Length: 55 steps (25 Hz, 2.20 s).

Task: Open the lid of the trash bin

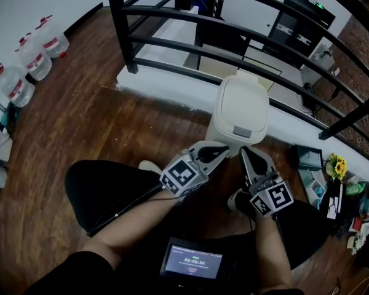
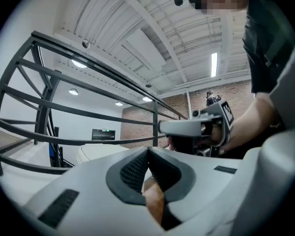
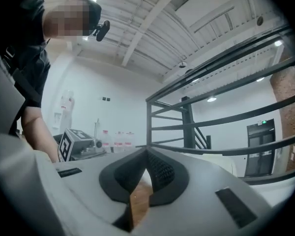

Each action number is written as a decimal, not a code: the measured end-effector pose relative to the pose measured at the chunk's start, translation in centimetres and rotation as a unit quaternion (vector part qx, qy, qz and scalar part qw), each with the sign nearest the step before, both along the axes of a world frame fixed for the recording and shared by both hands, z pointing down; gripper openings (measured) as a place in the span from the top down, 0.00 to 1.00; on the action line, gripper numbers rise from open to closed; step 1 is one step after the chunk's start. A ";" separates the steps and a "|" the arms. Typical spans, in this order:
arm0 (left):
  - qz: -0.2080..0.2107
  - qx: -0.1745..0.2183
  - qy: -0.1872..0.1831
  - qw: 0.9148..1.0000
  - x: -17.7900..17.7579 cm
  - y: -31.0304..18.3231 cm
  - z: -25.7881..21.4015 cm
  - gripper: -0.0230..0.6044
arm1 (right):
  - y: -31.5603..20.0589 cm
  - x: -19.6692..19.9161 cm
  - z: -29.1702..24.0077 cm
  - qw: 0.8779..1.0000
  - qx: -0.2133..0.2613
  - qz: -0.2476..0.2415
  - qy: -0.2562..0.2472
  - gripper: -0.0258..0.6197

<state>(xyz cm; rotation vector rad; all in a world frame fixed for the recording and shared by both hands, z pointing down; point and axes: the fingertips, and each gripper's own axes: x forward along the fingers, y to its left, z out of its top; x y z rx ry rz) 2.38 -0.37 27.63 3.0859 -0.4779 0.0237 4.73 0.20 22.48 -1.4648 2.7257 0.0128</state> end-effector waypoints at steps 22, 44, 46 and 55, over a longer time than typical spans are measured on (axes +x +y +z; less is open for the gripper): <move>-0.037 -0.132 -0.064 0.988 8.2 -6.7 26.3 0.90 | -6.6 5.4 24.1 0.986 -0.165 0.026 -0.016 0.93; -0.093 -0.204 -0.124 0.967 9.9 -12.1 42.2 0.90 | -10.3 7.0 35.9 0.975 -0.216 0.033 -0.048 0.92; -0.093 -0.201 -0.130 0.966 9.9 -12.6 42.7 0.90 | -10.5 7.0 36.3 0.973 -0.220 0.037 -0.053 0.93; -0.104 -0.209 -0.177 0.956 10.0 -14.0 46.2 0.91 | -10.5 7.8 37.9 0.969 -0.231 0.049 -0.068 0.93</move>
